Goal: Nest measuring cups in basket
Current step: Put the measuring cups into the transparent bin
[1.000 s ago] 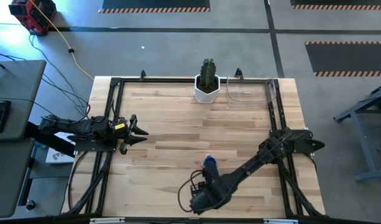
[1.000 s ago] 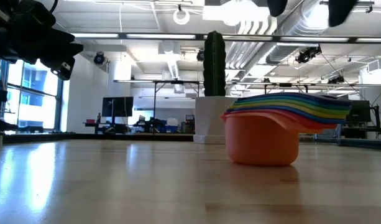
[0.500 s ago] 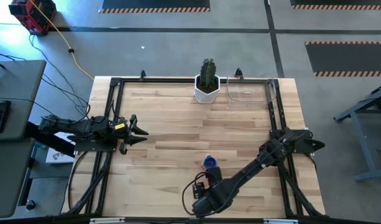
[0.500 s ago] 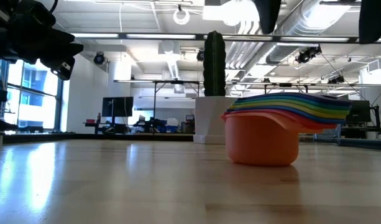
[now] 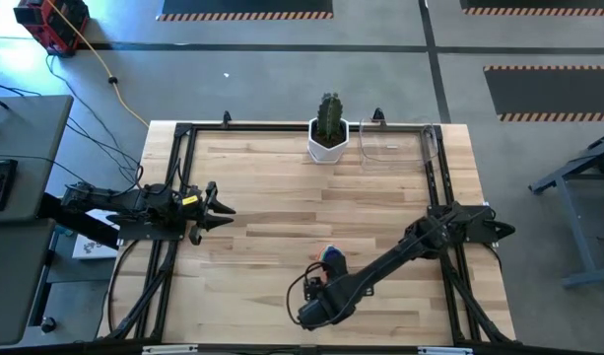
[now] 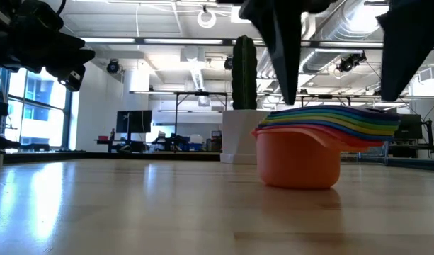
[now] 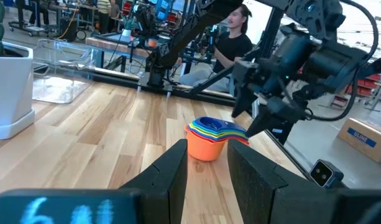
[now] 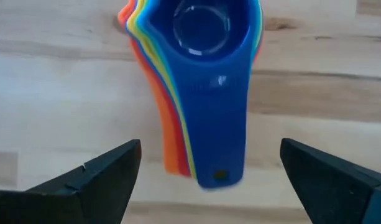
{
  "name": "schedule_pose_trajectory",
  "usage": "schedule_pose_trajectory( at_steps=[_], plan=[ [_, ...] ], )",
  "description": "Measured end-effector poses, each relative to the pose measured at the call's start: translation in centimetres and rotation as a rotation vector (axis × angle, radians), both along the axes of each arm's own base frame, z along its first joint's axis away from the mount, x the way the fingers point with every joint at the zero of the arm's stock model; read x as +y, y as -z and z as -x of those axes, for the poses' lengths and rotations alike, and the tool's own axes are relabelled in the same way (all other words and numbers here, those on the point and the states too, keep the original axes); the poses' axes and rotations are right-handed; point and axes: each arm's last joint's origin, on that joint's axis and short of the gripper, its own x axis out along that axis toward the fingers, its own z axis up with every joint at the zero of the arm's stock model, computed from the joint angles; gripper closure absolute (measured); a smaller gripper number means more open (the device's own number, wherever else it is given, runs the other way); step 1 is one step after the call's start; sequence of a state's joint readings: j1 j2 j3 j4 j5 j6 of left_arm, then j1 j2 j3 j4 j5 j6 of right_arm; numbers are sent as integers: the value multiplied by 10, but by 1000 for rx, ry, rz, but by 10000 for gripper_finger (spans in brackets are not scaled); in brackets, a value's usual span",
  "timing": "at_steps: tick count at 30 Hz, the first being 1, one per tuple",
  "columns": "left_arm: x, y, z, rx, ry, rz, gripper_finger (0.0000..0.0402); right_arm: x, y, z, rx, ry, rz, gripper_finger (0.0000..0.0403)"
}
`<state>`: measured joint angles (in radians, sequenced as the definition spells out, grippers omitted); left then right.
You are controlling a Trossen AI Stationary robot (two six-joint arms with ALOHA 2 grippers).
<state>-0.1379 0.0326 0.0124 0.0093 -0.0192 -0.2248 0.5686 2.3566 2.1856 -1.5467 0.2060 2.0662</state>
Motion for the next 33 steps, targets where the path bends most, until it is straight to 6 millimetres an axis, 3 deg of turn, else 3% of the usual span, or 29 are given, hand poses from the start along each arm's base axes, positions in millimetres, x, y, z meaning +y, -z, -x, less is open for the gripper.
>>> schedule_pose_trajectory(
  at_steps=[11,19,33],
  plan=[
    [0,0,0,0,0,0,298,-10,33,-10,-10,12,-45,27],
    [0,0,0,0,0,0,298,-11,42,-10,-9,23,-44,29],
    [0,0,0,0,1,0,298,-14,40,-12,-6,73,-70,130]
  ],
)
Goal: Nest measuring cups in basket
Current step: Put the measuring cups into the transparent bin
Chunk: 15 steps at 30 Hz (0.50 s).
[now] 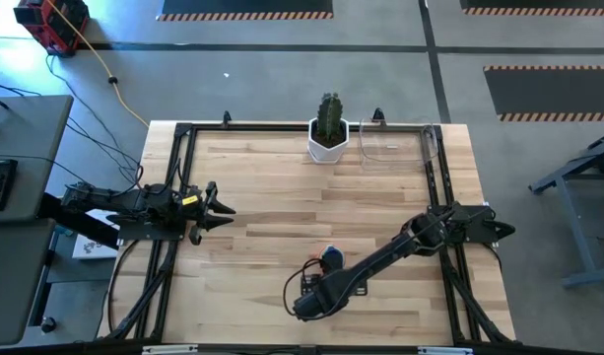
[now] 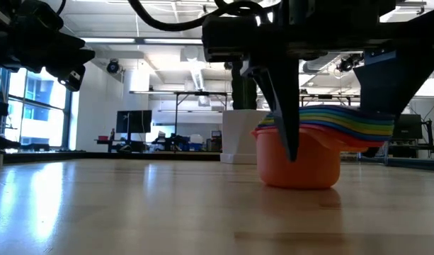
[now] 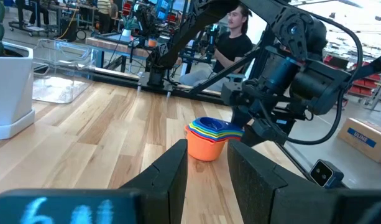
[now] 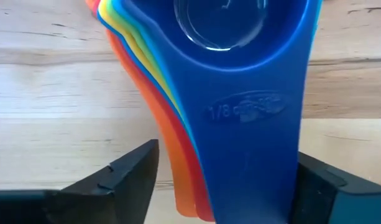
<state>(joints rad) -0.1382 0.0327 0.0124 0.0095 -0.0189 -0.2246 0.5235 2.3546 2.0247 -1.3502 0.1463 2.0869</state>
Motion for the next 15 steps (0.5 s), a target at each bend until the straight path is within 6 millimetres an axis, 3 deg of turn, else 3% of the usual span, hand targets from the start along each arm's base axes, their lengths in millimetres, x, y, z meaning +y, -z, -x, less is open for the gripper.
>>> schedule_pose_trajectory(
  at_steps=[15],
  plan=[
    [0,0,0,0,0,0,298,-4,-5,-2,-3,20,-22,246]
  ],
)
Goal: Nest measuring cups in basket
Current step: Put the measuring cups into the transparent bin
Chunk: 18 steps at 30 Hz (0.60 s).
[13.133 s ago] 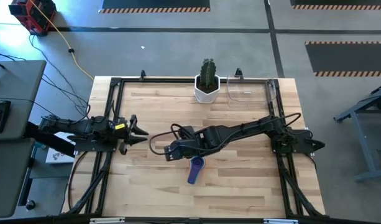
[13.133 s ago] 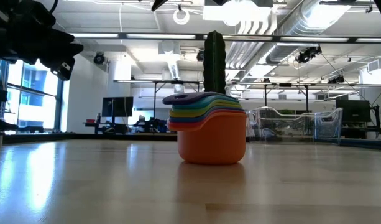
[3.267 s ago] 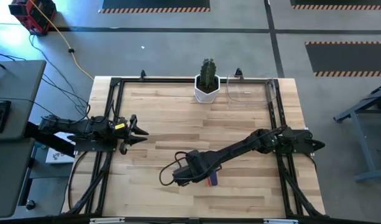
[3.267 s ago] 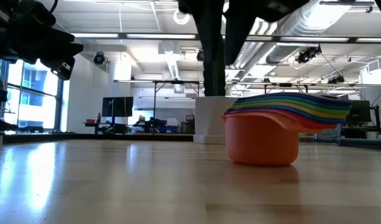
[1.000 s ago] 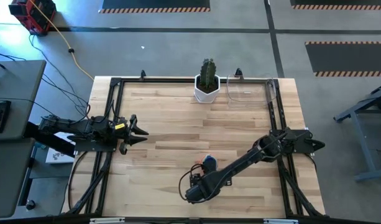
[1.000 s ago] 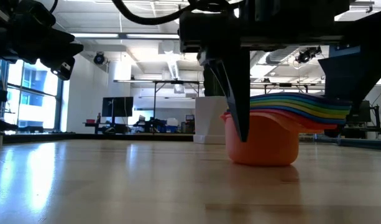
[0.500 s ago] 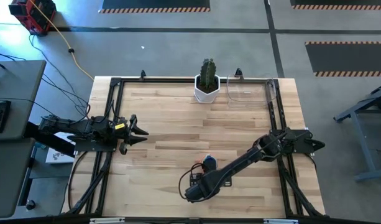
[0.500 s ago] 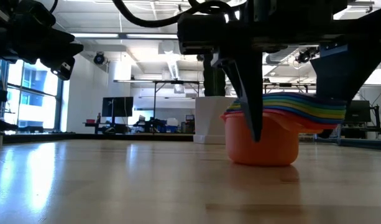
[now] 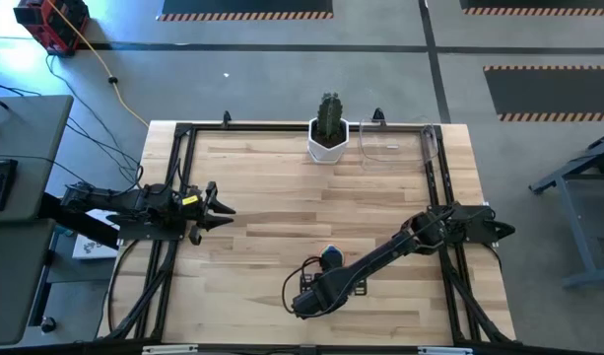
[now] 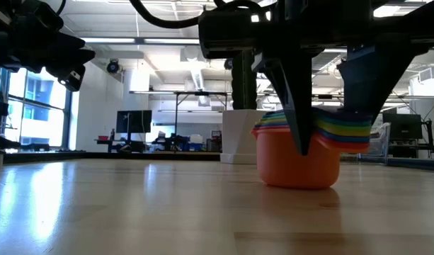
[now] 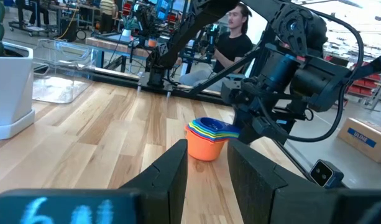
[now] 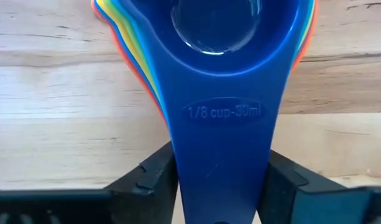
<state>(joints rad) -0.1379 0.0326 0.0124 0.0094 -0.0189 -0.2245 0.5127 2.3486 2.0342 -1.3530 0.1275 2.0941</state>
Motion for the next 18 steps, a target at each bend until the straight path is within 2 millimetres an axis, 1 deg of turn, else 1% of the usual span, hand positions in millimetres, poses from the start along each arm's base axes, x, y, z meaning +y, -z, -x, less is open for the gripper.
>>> schedule_pose_trajectory(
  at_steps=[4,12,16,18],
  plan=[
    [0,0,0,0,0,0,298,-2,0,-1,3,6,-6,260],
    [0,0,0,0,0,0,298,-5,0,-3,9,17,-23,265],
    [0,0,0,0,0,0,298,-9,0,-5,13,23,-33,280],
    [0,0,0,0,0,0,298,-11,0,-6,11,29,-35,281]
  ],
)
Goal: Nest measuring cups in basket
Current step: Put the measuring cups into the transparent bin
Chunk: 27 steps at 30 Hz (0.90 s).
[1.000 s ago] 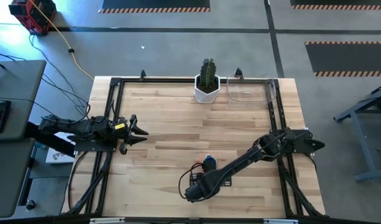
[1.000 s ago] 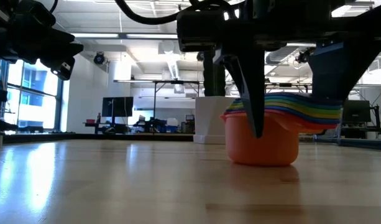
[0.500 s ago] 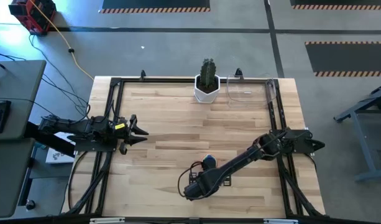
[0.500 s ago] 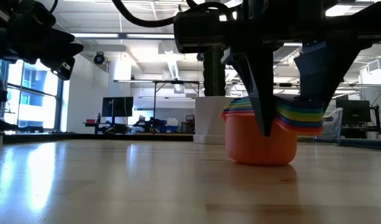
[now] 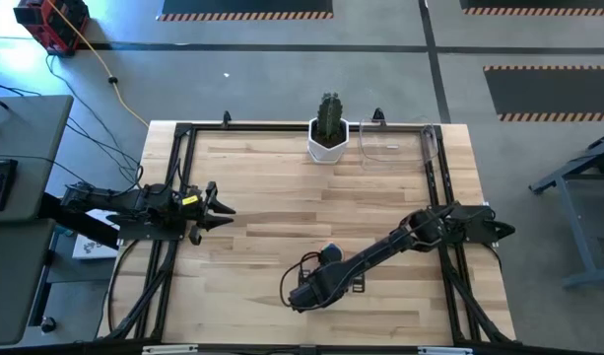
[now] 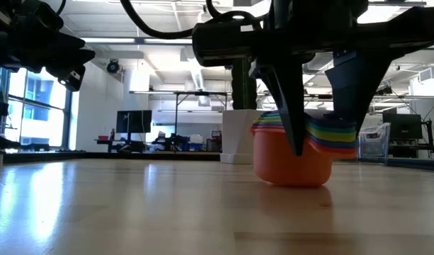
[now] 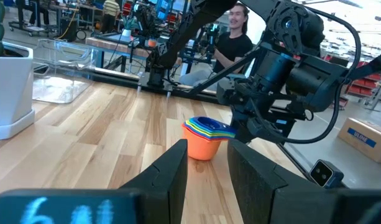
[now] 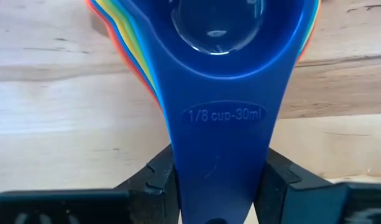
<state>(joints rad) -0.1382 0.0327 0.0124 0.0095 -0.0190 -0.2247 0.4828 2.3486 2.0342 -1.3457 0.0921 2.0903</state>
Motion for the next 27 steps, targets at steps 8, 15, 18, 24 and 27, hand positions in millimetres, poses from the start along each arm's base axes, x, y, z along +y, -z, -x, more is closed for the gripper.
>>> schedule_pose_trajectory(
  at_steps=[8,15,18,24,27],
  plan=[
    [0,0,0,0,0,0,298,-12,0,-7,-9,37,-12,281],
    [0,0,0,0,0,0,298,-24,0,-13,-6,66,-14,281],
    [0,0,0,-2,-14,0,298,-29,0,-15,-3,72,-9,281],
    [1,0,0,-3,-18,0,298,-41,0,-20,-9,35,-2,281],
    [1,0,0,-3,-18,0,298,-47,-1,-23,-10,-1,0,281]
  ],
)
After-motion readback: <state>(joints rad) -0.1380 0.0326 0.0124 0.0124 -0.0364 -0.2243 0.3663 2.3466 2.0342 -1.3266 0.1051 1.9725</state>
